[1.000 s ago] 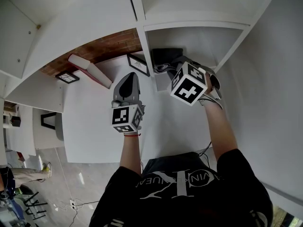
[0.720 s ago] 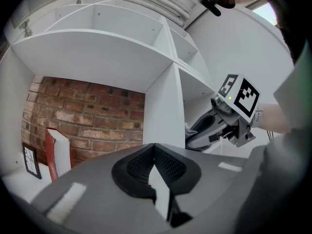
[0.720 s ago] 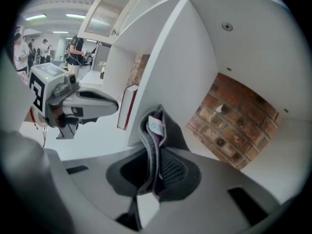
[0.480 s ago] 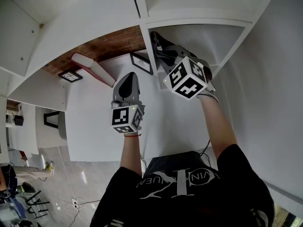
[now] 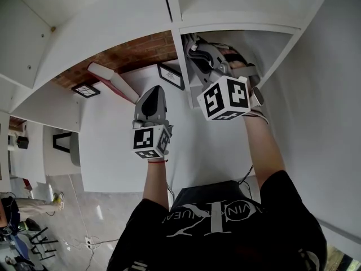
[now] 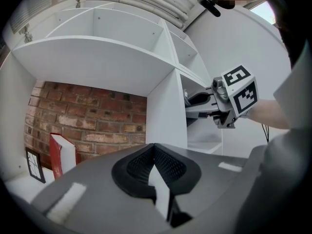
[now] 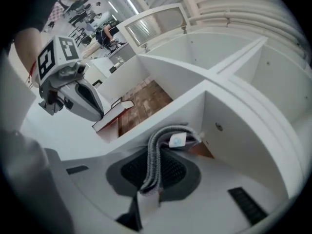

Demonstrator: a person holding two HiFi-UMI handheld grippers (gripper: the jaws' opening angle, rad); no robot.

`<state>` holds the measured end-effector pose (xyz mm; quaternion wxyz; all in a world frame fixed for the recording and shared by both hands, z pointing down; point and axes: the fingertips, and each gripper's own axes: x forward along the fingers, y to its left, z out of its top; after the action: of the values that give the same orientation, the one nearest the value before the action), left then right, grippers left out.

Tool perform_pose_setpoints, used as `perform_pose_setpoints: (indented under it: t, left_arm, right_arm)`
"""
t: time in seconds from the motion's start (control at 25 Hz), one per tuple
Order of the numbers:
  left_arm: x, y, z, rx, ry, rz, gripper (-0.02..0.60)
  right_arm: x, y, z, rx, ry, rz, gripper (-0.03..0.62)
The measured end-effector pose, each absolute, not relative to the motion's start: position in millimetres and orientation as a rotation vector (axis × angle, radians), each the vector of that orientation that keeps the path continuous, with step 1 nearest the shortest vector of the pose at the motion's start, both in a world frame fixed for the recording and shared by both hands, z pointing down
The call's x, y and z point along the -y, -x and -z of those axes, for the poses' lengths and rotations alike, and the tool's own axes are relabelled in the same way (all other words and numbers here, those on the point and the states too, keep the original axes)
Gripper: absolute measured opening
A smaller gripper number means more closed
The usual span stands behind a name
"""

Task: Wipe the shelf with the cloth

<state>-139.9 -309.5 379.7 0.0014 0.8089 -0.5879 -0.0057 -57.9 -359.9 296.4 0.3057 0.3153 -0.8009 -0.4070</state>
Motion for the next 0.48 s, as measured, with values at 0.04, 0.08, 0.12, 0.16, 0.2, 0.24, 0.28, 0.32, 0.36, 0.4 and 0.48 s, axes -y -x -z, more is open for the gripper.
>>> perform_pose_setpoints:
  t: [0.04,0.08,0.12,0.16,0.2,0.24,0.28,0.32,0.36,0.4,0.48]
  left_arm:
    - [310,139,-379,1.843,-2.542,0.020,0.011]
    - [310,137,-377,1.841,-2.546,0.023,0.011]
    - [310,136,-376,1.839,-2.550,0.027,0.011]
    - [310,134,-374,1.837,-2.554,0.032,0.011]
    - [311,133,-371,1.837,-2.559,0.036,0.011]
    - [312,132,-368,1.838,-2.565,0.041,0.011]
    - [312,131,-365,1.839,-2.570,0.045,0.011]
    - [313,131,-362,1.842,-2.575,0.049,0.011]
    - [314,131,-359,1.844,-2.580,0.054,0.011]
    - [314,131,-357,1.847,-2.584,0.059,0.011]
    - [314,130,-354,1.849,-2.589,0.061,0.011]
  right_arm:
    - [359,58,-290,2.117,-0.845,1.103,0.052]
    - [357,58,-284,2.116,-0.855,1.122,0.052]
    - [355,58,-279,2.115,-0.863,1.134,0.052]
    - [354,57,-275,2.115,-0.868,1.141,0.052]
    - [353,57,-272,2.119,-0.873,1.147,0.052]
    - [353,57,-271,2.125,-0.874,1.153,0.052]
    - [352,57,-272,2.130,-0.869,1.159,0.052]
    - [352,58,-274,2.131,-0.856,1.160,0.052]
    - [351,58,-276,2.132,-0.837,1.155,0.054]
    - [351,59,-280,2.135,-0.816,1.145,0.052]
    - [350,59,-287,2.148,-0.781,1.120,0.052]
